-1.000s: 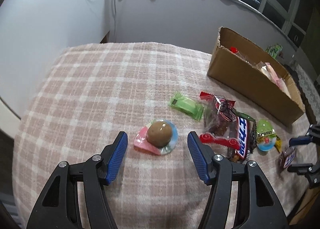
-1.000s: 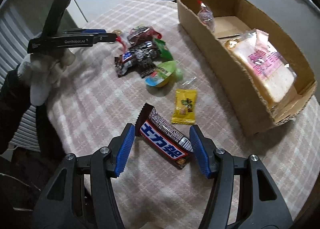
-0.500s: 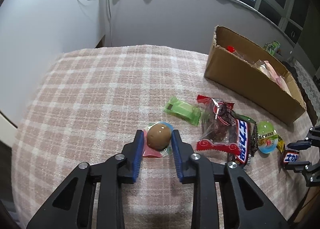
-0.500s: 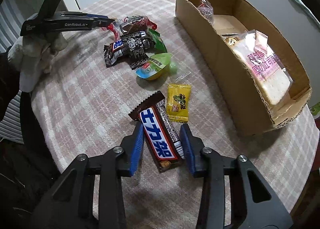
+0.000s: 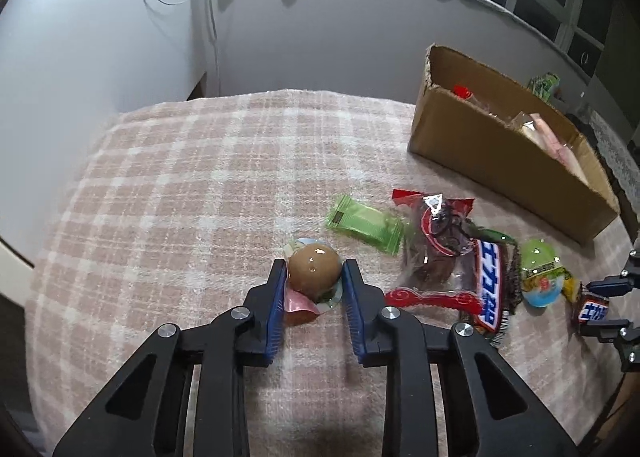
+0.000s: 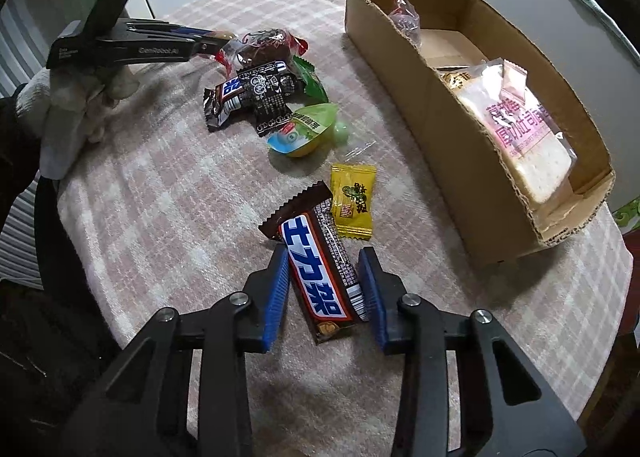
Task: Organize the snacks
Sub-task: 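Carry the chocolate bar and egg into the box and open both tools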
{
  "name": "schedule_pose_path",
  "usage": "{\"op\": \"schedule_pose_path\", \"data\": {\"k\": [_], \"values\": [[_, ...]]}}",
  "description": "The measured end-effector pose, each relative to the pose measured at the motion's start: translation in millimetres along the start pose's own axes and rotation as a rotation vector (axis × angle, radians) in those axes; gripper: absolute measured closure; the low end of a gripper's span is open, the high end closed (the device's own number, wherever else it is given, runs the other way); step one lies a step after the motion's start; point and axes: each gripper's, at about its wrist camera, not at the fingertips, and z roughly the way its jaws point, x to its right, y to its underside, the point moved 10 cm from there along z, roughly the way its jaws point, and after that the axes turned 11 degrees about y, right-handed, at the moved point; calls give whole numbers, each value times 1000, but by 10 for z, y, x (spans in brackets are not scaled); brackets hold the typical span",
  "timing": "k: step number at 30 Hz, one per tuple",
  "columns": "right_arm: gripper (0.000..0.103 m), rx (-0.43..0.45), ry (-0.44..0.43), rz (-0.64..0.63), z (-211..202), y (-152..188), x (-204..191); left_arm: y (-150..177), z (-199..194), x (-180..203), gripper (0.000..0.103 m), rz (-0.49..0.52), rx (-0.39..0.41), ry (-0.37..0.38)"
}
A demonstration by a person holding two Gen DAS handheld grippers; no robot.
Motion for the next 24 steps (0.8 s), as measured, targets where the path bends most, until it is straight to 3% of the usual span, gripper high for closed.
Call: {"op": "schedule_pose_path", "data": {"k": [9,18,24], "values": [[70,35,-1,49,-103,-39,97,44,-232,107,78,1,40,14],[70,107,7,92,-382,-248,240,-256,-506,382,78,21,118,77],[70,179,40,156,-652,-524,552,-612,-558,620,78,55,160,113]]}}
